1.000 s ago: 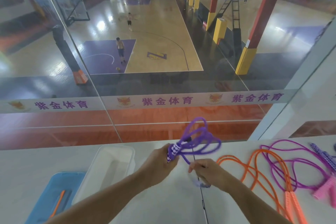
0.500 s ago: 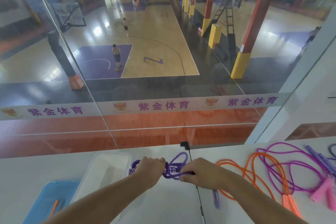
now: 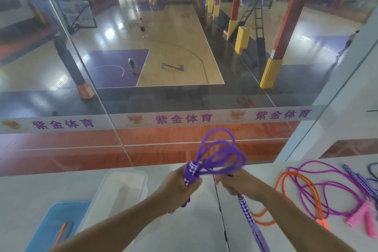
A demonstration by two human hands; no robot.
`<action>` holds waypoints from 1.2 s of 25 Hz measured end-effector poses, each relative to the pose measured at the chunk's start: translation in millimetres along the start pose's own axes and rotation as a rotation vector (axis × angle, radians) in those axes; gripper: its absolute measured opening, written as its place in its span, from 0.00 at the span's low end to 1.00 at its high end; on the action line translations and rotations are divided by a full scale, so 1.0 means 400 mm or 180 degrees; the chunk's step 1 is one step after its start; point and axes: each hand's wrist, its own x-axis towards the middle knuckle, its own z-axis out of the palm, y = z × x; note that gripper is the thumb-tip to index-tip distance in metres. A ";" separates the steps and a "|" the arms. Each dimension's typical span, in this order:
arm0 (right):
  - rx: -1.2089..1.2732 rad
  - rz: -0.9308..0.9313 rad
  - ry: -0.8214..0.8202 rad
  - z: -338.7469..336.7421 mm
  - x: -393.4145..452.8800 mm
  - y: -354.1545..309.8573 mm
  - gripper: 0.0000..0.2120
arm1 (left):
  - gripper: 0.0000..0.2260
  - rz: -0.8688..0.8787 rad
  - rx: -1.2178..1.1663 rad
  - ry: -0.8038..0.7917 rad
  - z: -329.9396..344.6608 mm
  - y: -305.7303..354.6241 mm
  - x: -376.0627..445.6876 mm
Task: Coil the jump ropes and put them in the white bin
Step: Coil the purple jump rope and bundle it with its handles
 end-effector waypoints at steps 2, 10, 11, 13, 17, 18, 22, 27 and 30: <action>-0.0319 0.0143 -0.0073 0.037 0.005 0.027 0.12 | 0.08 -0.0263 -0.0100 0.0406 -0.012 -0.031 0.038; -0.2891 -0.0126 -0.0733 0.137 -0.005 -0.054 0.10 | 0.07 -0.0821 0.2077 0.0159 0.002 -0.164 0.100; -0.3164 -0.0282 -0.0793 0.138 -0.006 -0.074 0.10 | 0.08 -0.0768 0.2471 -0.0010 0.007 -0.161 0.094; -0.3555 -0.0633 -0.0862 0.125 -0.005 -0.117 0.09 | 0.12 -0.0449 0.3287 -0.0582 0.014 -0.143 0.080; -0.3559 -0.0997 -0.0729 0.055 0.023 -0.178 0.07 | 0.05 0.1064 0.3548 -0.1469 0.011 -0.105 0.049; -0.3466 -0.1118 -0.0634 0.041 0.029 -0.179 0.08 | 0.06 0.1303 0.3317 -0.1523 0.011 -0.095 0.037; -0.2764 -0.1014 -0.0171 0.011 0.066 -0.118 0.09 | 0.13 0.1235 0.1871 -0.1077 0.011 -0.043 -0.015; -0.0622 -0.1040 -0.0483 0.006 0.059 0.004 0.11 | 0.03 -0.0142 -0.0015 -0.0003 0.013 -0.047 -0.019; -0.2594 -0.0336 0.0478 0.003 0.079 0.046 0.12 | 0.05 -0.0753 -0.0468 0.0394 0.005 -0.076 0.008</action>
